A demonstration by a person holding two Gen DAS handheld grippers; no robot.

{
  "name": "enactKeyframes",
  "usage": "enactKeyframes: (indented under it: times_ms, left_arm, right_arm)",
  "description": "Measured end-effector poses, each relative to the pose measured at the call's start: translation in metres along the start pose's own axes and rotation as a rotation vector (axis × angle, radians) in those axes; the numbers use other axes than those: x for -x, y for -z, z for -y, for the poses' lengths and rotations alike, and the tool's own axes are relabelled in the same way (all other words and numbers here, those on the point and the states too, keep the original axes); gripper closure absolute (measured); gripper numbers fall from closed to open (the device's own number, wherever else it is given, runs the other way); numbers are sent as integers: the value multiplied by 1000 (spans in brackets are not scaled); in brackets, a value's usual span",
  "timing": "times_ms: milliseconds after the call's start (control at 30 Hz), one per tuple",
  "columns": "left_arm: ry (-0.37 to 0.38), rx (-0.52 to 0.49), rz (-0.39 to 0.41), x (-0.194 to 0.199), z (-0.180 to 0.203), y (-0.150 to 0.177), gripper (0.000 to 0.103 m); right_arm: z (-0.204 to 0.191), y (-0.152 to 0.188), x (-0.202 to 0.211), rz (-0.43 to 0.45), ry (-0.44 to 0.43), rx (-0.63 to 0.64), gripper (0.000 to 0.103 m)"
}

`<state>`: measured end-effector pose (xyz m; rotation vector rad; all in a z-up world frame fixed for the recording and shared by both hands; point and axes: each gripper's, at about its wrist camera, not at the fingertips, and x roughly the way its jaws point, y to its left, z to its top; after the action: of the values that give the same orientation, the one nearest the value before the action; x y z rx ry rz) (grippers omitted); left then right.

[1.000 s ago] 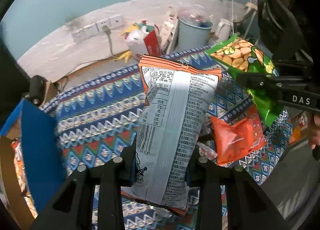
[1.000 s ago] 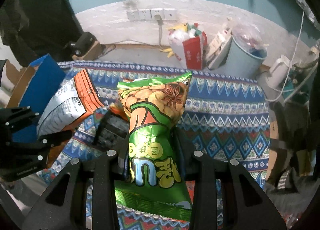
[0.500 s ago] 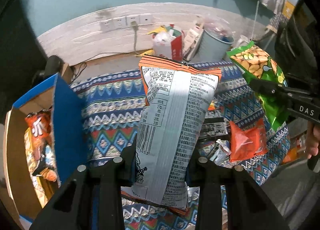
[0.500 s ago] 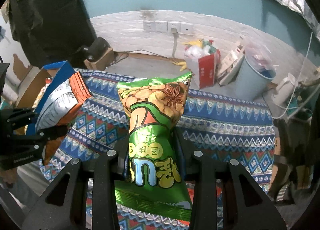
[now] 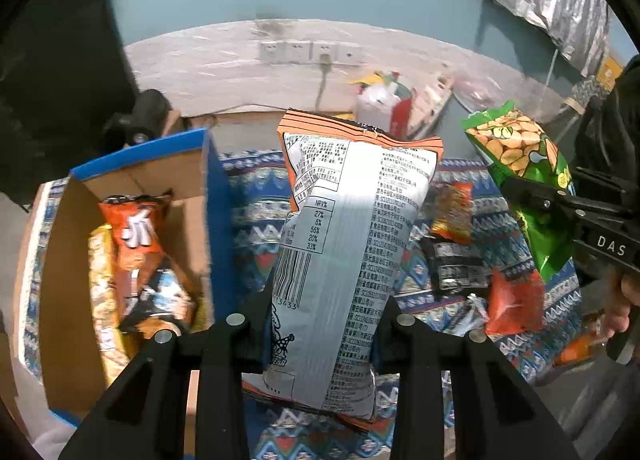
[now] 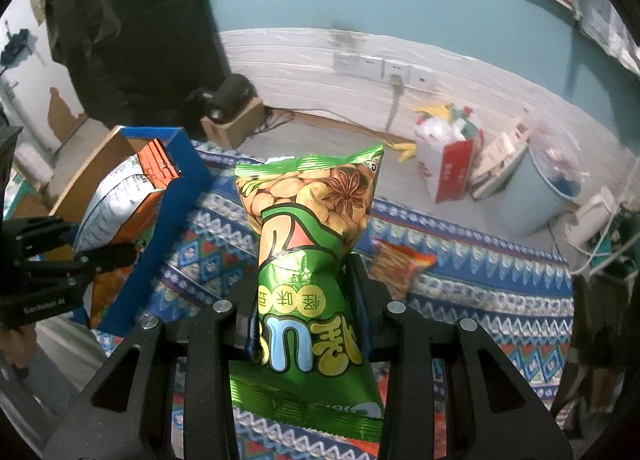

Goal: Organize snacks
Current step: 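Lift and carry both held bags over the cardboard box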

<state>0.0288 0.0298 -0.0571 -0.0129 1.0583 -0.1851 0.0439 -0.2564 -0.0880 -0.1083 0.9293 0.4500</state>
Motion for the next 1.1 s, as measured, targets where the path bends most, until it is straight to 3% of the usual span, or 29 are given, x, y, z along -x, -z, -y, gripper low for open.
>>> enactKeyframes:
  times_ms: [600,1100]
  left_arm:
    - [-56,137,62,24,-82,14,68]
    - [-107,302,57,30,-159,32,68]
  right_arm:
    - [-84,-41,-39,-25,-66,116,69]
    - [-152,-65,-70,-46,-132,193,68]
